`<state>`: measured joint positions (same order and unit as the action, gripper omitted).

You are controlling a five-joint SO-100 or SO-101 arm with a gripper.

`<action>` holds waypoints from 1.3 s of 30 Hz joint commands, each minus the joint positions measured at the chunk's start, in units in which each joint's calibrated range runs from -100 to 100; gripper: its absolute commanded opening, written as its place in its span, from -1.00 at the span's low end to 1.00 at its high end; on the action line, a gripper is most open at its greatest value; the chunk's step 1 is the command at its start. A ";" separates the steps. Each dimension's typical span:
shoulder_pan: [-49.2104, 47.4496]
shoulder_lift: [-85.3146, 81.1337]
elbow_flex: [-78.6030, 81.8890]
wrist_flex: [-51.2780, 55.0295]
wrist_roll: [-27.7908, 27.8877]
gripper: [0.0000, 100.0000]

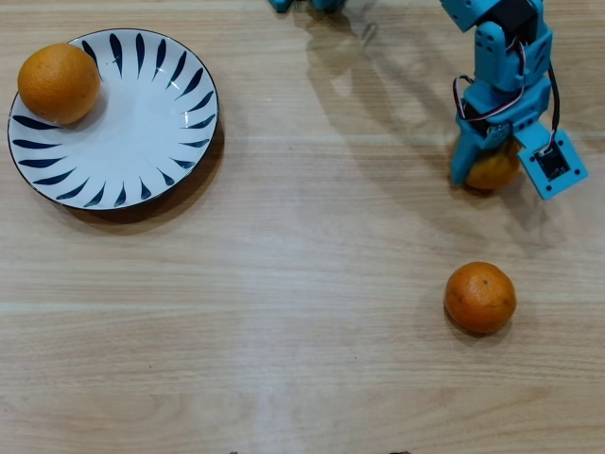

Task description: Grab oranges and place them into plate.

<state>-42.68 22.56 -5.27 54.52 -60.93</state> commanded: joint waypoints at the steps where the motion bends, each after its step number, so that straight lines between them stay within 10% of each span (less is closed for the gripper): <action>1: 6.39 -12.92 1.69 5.77 5.00 -0.48; 22: 58.81 -50.03 34.10 6.11 32.49 -0.48; 39: 78.32 -45.46 48.05 -5.92 39.23 -0.48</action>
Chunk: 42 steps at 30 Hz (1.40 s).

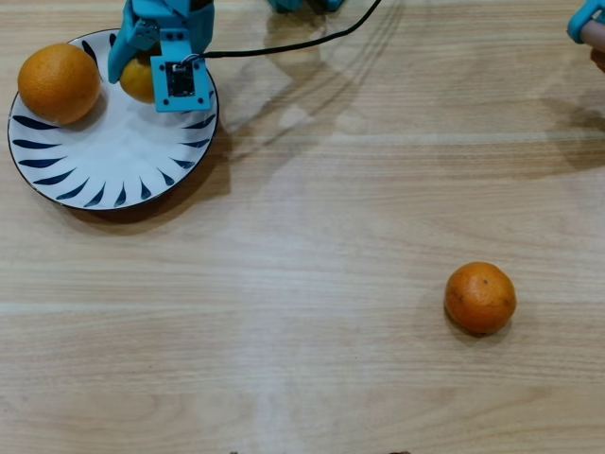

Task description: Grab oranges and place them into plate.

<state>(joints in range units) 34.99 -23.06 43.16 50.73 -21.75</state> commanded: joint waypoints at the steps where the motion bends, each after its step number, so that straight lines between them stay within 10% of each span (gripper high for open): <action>1: 0.65 0.49 -0.47 -2.13 -0.15 -0.47; 20: -5.64 -0.44 -3.19 -1.18 -3.23 -0.19; 30: -26.20 -7.11 -20.12 11.36 -7.15 -0.95; 42: -53.38 6.66 -31.71 2.51 -17.77 -0.96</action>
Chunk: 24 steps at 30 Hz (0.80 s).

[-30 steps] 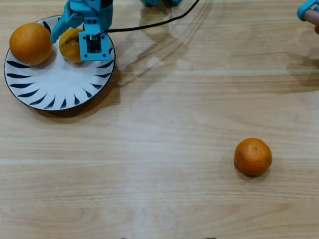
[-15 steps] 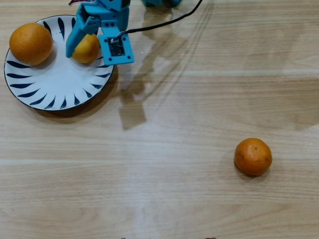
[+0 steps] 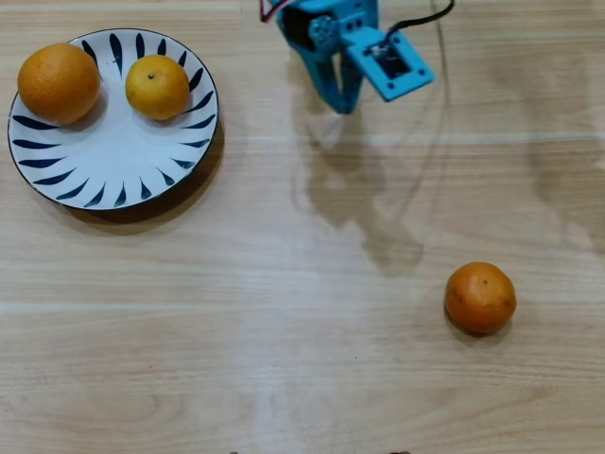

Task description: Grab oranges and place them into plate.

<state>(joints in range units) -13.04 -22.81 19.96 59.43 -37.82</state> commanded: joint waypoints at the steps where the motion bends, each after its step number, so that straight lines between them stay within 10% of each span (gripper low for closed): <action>1: -6.55 9.45 -11.68 -7.65 -1.75 -0.96; 12: -10.75 38.79 -46.18 -10.66 -5.83 -0.96; 20: -13.33 43.86 -40.65 -28.53 -9.65 -0.93; 24: -14.38 43.52 -35.94 -33.09 -12.57 -0.59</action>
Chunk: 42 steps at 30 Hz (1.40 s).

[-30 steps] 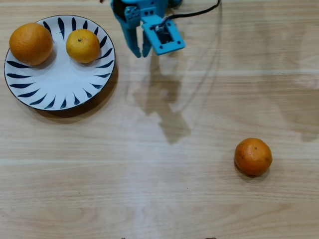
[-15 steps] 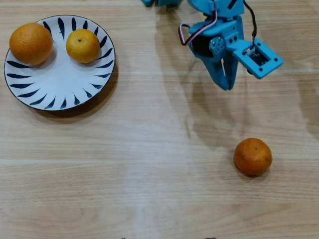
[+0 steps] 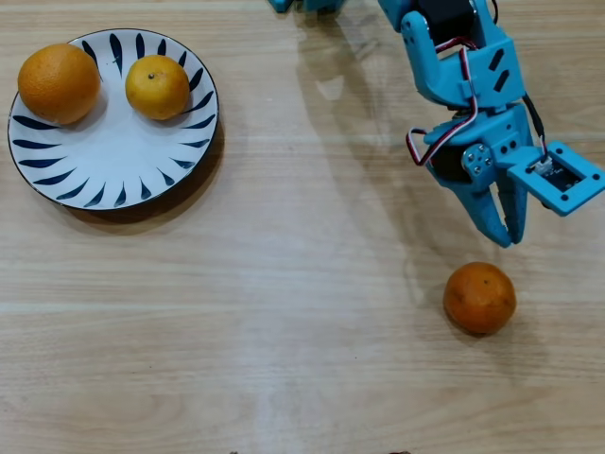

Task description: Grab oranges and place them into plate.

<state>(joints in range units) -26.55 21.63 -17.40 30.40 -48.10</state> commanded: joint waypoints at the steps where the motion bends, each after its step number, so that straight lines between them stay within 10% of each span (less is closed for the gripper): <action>1: -1.11 -0.91 1.96 -4.06 -2.92 -0.47; 6: -2.56 -0.24 2.87 -4.58 -7.00 -0.15; 42: -3.53 23.09 1.51 -34.57 -9.35 -0.15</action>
<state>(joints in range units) -30.10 44.22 -10.49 -2.84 -57.28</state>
